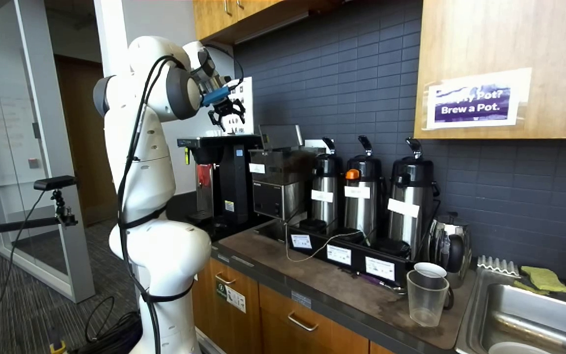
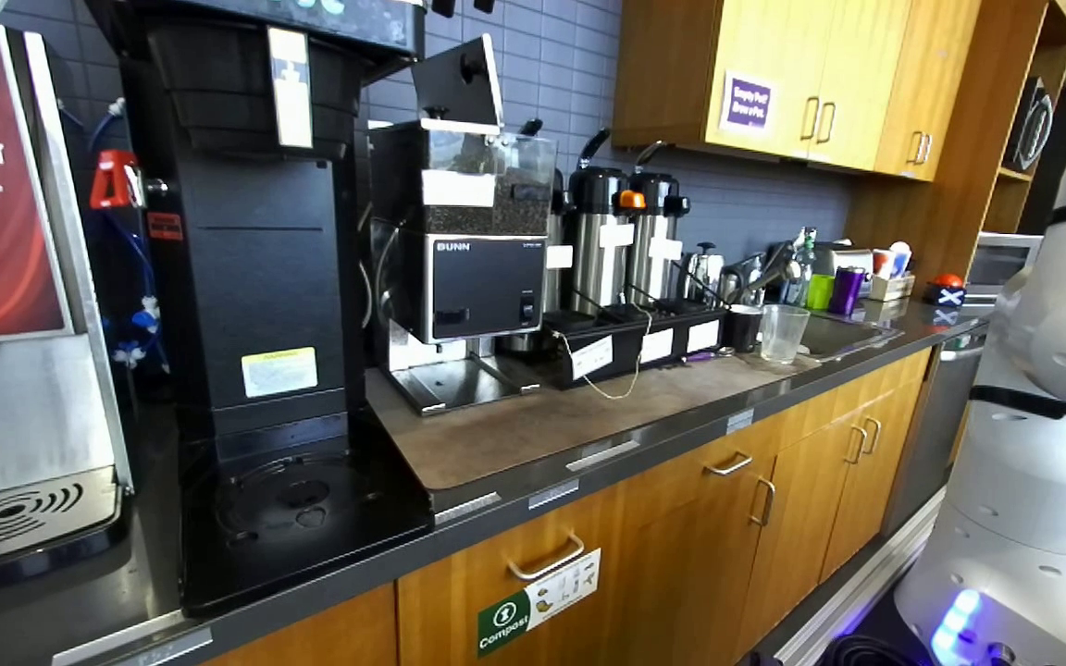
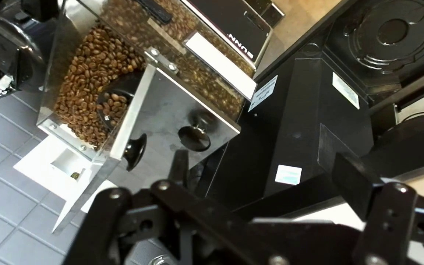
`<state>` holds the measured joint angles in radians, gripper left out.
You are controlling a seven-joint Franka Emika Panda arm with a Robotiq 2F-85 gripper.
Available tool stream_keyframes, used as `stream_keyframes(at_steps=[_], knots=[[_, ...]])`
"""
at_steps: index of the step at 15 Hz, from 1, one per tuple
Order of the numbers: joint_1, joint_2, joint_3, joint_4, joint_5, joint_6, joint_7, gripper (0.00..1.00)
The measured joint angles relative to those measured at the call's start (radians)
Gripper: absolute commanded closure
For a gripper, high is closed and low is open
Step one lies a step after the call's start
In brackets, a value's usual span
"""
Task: Close the lid of the coffee maker
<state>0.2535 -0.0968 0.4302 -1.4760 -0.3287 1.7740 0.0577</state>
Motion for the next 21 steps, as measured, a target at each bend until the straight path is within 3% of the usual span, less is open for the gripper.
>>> stream_keyframes(at_steps=[8,15,21], knots=[[-0.003,0.11,-0.097,0.085,0.049,0.013,-0.118,0.0],[-0.006,0.2,-0.108,0.196,0.044,0.007,-0.136,0.0],[-0.041,0.229,-0.136,0.221,0.044,0.003,-0.148,0.0]])
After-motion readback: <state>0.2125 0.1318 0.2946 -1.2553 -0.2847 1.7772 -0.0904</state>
